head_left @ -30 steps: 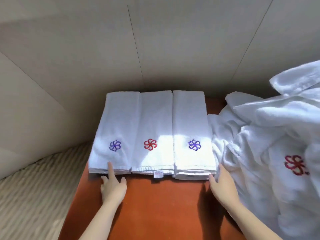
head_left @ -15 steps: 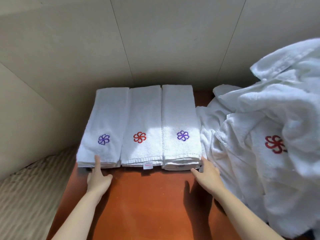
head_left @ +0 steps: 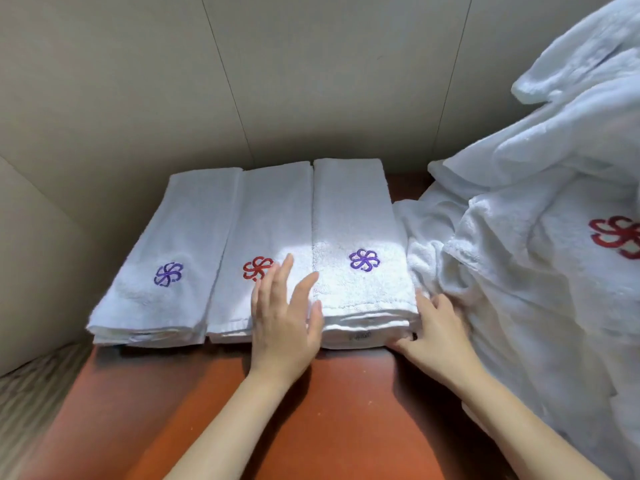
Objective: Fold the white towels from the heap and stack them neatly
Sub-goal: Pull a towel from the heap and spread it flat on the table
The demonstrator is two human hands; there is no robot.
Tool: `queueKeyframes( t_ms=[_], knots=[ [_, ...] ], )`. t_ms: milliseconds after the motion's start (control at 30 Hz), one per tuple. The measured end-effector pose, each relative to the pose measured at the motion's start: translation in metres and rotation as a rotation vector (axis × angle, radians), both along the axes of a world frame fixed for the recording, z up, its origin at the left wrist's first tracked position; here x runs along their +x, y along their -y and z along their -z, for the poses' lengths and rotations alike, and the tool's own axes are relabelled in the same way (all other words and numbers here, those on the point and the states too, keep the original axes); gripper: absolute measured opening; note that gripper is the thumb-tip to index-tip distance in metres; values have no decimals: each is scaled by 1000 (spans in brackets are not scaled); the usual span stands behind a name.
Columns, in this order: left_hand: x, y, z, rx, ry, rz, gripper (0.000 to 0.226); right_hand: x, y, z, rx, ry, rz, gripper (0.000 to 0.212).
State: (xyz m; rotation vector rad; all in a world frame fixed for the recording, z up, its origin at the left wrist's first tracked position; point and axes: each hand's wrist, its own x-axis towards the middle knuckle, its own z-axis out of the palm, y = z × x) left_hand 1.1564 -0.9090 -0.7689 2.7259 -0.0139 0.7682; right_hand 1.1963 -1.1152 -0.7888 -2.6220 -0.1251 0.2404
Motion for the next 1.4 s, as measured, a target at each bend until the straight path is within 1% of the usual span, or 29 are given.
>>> queueKeyframes(
  t_ms=[67, 100, 133, 200, 267, 300, 400, 433, 500, 567, 667, 767, 833, 900, 1033, 1133, 1200, 1267, 1333, 1400],
  knots=[
    [14, 4, 3, 163, -8, 272, 43, 0, 3, 7, 29, 73, -74, 44],
    [19, 4, 5, 256, -27, 381, 48, 1, 3, 9, 29, 109, -106, 47],
    [23, 3, 10, 359, -44, 446, 54, 2, 4, 11, 22, 139, -135, 50],
    [28, -2, 19, 531, -55, 471, 65, 6, 7, 14, 0, 170, -183, 55],
    [30, -8, 26, 613, -16, 438, 70, 8, 12, 14, -25, 169, -239, 57],
    [28, -10, 29, 623, -8, 417, 70, 7, 13, 14, -35, 170, -254, 55],
    [12, -9, 30, 557, -77, 280, 70, -4, 12, 9, -123, 255, -247, 45],
    [3, -8, 32, 542, -140, 221, 70, -13, 11, 7, -157, 277, -230, 44],
    [-21, -11, 33, 517, -236, 140, 67, -35, 8, 1, -185, 261, -158, 45],
    [-48, -21, 27, 491, -281, 109, 65, -54, 4, -12, -182, 236, -110, 50],
    [-94, -33, 22, 479, -487, 156, 60, -79, -9, -30, -191, 189, -171, 54],
    [-120, -39, 9, 411, -580, 140, 63, -97, -23, -41, -143, 166, -152, 69],
    [-127, -38, 5, 351, -614, 103, 66, -104, -27, -36, -177, 172, -100, 78],
    [-129, -34, 6, 306, -614, 66, 71, -101, -23, -29, -205, 187, -61, 83],
    [-111, -25, 4, 273, -533, -26, 83, -81, -5, -19, 1, 159, -15, 85],
    [-88, -16, 5, 243, -489, -53, 87, -65, -2, -7, 11, 180, -57, 86],
    [-69, -10, 8, 264, -436, -50, 85, -52, -5, 3, -68, 265, -81, 81],
    [-51, -4, 15, 293, -377, -38, 80, -39, -8, 10, -137, 381, -83, 70],
    [-33, -1, 23, 319, -339, -36, 74, -23, -8, 17, -140, 444, -76, 66],
    [-18, -1, 28, 317, -312, -43, 70, -6, -6, 22, -107, 467, -88, 65]
  ],
)
